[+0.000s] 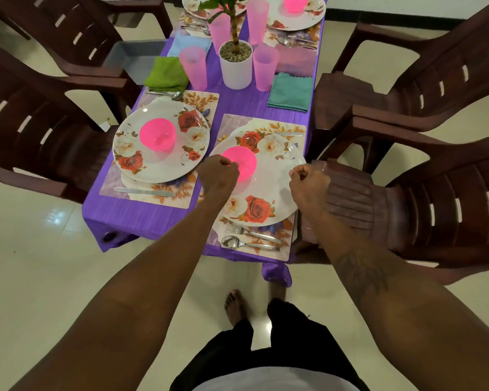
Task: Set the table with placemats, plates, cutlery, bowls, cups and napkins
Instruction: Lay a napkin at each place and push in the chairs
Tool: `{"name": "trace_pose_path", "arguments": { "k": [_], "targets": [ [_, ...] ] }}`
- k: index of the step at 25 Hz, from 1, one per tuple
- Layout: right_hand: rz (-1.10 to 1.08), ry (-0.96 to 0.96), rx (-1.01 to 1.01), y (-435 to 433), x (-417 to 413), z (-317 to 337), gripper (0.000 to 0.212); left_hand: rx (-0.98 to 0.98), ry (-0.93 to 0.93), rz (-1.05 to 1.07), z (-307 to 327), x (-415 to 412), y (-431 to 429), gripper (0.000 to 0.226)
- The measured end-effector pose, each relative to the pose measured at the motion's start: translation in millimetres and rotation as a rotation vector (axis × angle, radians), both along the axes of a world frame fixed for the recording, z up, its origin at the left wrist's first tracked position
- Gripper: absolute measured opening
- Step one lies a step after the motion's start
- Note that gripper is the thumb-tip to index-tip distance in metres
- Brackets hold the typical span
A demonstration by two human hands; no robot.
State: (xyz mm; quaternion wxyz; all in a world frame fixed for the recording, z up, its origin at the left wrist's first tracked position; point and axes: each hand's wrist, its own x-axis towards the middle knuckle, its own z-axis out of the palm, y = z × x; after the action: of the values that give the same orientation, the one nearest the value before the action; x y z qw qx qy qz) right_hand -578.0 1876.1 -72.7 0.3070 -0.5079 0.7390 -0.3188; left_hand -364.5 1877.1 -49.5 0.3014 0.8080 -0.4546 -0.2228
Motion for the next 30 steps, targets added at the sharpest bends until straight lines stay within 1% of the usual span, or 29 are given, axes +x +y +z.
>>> {"name": "trace_pose_path", "arguments": {
  "k": [4,6,8,11,14,17,19,21,24,27,30],
  "targets": [
    [0.126,0.069,-0.033,-63,-13,-5,0.020,-0.095,-0.078,-0.040,-2,-11,-42,0.014],
    [0.190,0.135,-0.047,-104,-21,-9,0.022,-0.112,-0.165,-0.082,-3,-17,-66,0.016],
    [0.247,0.181,-0.052,-139,-25,-15,0.023,-0.090,-0.245,-0.116,-5,-18,-91,0.020],
    [0.405,0.226,-0.064,-176,-26,-28,0.023,-0.028,-0.241,-0.118,-4,-18,-129,0.022],
    [0.507,0.248,-0.053,-199,-24,-40,0.025,0.005,-0.275,-0.181,-12,-12,-158,0.020],
    [0.678,0.378,-0.105,-214,-18,-51,0.022,0.059,-0.327,-0.212,-21,-8,-183,0.018],
    [0.684,0.385,-0.122,-221,-14,-51,0.024,0.099,-0.384,-0.212,-28,-6,-195,0.018],
    [0.638,0.358,-0.098,-227,-11,-49,0.025,0.138,-0.435,-0.199,-36,-7,-205,0.017],
    [0.623,0.337,-0.094,-231,-9,-50,0.026,0.206,-0.479,-0.197,-50,-4,-211,0.017],
    [0.641,0.317,-0.081,-232,-11,-52,0.027,0.254,-0.485,-0.202,-61,0,-213,0.021],
    [0.654,0.296,-0.088,-236,-12,-52,0.027,0.235,-0.465,-0.197,-61,-2,-216,0.020]
  ]
}}
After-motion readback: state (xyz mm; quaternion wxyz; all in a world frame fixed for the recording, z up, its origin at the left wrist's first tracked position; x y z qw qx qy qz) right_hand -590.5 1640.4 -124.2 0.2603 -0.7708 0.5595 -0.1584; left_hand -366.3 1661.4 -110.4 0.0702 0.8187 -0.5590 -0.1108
